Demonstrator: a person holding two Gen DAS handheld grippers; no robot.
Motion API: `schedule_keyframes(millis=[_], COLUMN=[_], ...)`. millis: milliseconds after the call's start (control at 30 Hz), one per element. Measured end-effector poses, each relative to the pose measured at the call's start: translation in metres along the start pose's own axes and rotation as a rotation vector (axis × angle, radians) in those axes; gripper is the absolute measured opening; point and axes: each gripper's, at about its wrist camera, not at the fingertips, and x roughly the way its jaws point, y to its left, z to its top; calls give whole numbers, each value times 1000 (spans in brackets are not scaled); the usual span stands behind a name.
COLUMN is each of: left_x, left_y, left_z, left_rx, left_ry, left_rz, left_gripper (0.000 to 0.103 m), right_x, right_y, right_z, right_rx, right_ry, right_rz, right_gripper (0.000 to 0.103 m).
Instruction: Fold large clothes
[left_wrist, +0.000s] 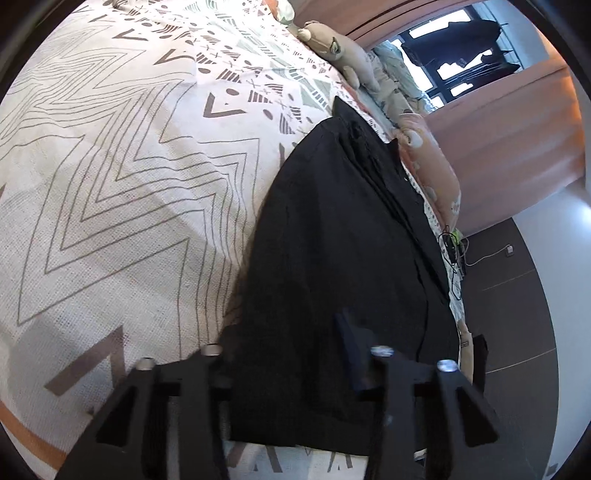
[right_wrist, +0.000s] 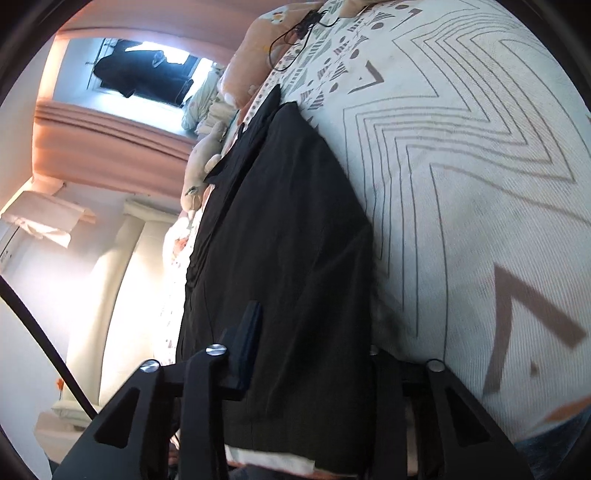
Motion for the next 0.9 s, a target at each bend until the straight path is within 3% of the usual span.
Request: schedule_keyframes(millis=[67,200,600,900], left_x=[-3,-15,-76,-160], left_y=[2,1,-29,-50], left_z=[0,-3,-4,-27], left_rx=[-7,2,12,23], left_ry=[-11,-49,-113,-213], left_rz=[26,12,-160,-326], left_gripper=[17,9,6,6], right_x=[-2,-13,-78,-161], right_y=[-1,8,48,79], right_z=[-3,-10,-25,-52], right_rx=[7,-16,-60,-134], right_ry=[-5,-17,-100,-159], right_rz=[-28,-33,81,187], right_gripper=[3,0,0,0])
